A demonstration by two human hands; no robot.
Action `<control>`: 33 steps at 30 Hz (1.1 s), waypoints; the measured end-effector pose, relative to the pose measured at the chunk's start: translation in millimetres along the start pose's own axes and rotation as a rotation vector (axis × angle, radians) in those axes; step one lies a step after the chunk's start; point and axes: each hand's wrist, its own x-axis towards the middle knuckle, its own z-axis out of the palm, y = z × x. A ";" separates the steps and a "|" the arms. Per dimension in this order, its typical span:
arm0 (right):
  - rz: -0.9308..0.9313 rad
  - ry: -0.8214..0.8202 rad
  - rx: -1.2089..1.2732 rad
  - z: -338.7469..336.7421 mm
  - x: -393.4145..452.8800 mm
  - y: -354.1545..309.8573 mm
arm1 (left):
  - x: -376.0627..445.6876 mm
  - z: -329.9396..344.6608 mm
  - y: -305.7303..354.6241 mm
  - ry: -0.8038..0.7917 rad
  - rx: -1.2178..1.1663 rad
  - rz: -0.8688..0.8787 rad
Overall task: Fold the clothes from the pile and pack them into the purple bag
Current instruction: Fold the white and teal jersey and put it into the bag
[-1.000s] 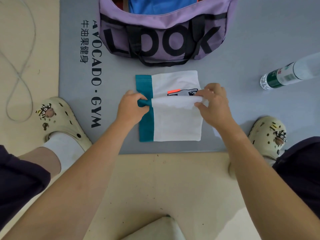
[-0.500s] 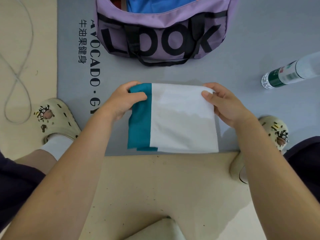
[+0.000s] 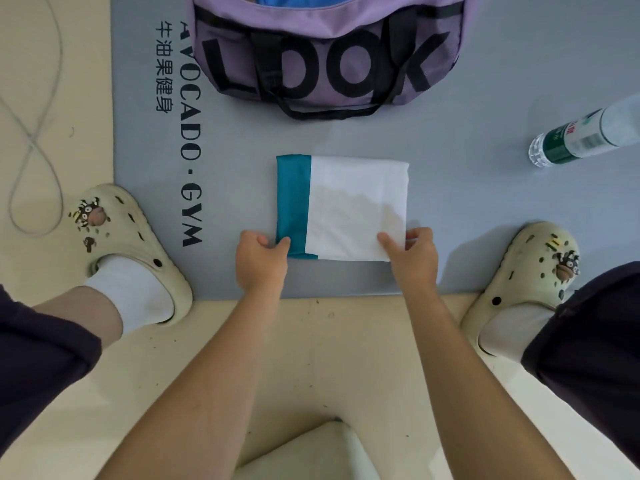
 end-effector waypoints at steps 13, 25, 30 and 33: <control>0.372 -0.095 0.745 -2.6 -28.6 9.4 | -50.7 17.3 37.6 -0.324 -0.989 -0.713; 0.325 -0.069 0.503 -8.2 -21.3 4.6 | -60.9 22.7 53.0 -0.333 -1.002 -0.858; 0.167 -0.071 0.254 -9.9 -11.3 -10.2 | -49.7 6.8 43.9 -0.393 -0.906 -0.794; 0.104 -0.107 0.325 -14.5 -9.2 -14.2 | -43.2 -0.3 47.0 -0.359 -1.001 -0.597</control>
